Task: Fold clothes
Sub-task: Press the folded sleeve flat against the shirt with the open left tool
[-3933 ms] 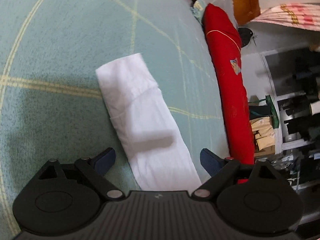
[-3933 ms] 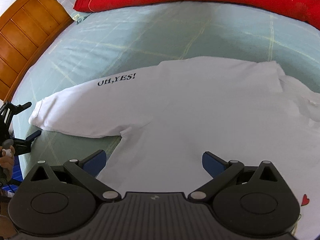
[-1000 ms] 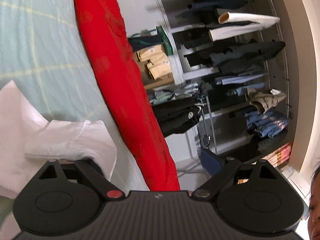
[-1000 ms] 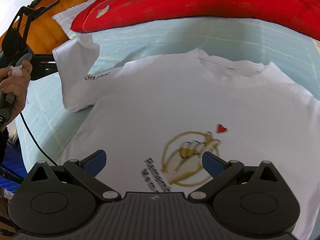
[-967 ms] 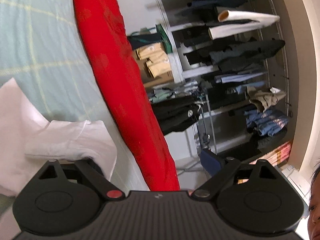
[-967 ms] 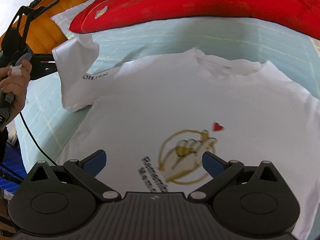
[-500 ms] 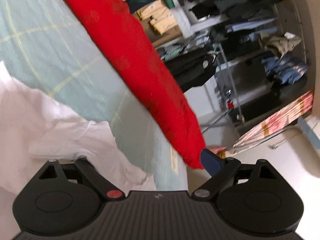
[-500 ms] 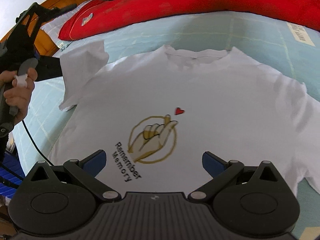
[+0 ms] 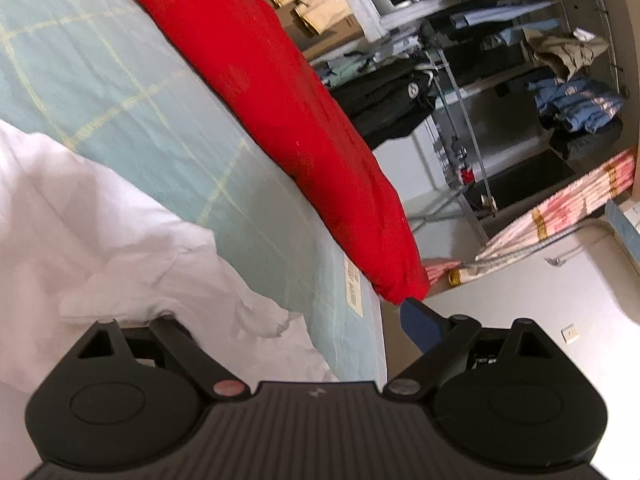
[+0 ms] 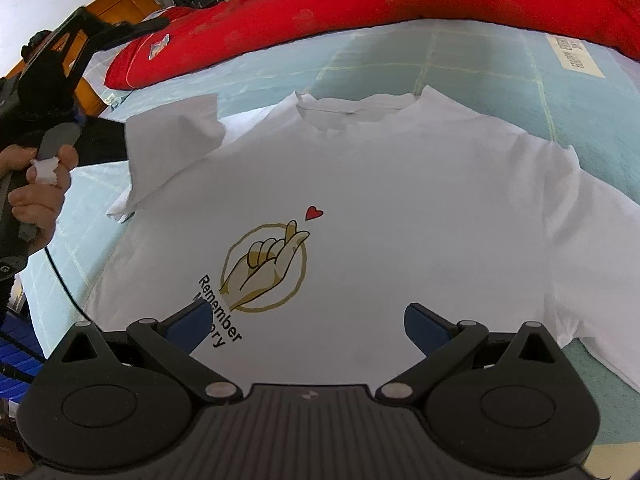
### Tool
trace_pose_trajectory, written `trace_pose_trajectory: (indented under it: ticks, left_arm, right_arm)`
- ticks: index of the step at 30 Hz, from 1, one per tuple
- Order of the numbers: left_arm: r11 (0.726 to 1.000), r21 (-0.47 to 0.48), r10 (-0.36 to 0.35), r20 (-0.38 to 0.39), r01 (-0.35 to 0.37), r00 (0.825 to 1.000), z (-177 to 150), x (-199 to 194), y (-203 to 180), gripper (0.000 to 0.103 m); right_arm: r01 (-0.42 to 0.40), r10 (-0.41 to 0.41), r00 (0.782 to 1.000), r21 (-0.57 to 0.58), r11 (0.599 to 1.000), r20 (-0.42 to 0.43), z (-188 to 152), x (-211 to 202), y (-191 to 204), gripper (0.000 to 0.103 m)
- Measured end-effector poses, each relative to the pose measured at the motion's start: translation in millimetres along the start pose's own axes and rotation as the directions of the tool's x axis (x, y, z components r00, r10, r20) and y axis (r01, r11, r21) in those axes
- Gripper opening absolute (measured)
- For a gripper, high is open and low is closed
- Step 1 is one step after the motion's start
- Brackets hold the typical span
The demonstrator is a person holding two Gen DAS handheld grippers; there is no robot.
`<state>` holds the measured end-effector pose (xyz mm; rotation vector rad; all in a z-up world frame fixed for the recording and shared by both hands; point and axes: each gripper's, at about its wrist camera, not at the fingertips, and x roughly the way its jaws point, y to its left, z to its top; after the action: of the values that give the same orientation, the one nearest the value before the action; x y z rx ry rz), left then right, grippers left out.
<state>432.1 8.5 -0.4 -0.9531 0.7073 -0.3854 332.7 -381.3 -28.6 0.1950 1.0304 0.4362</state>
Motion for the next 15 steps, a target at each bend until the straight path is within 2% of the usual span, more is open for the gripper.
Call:
trace_pose_trajectory:
  ticks: [15]
  left_arm:
    - [0.996, 0.084, 0.005, -0.108, 0.004, 0.994, -24, 61, -17, 0.091]
  right_arm:
    - [0.023, -0.023, 1.0, 0.018, 1.0, -0.017, -5, 3, -10, 0.103]
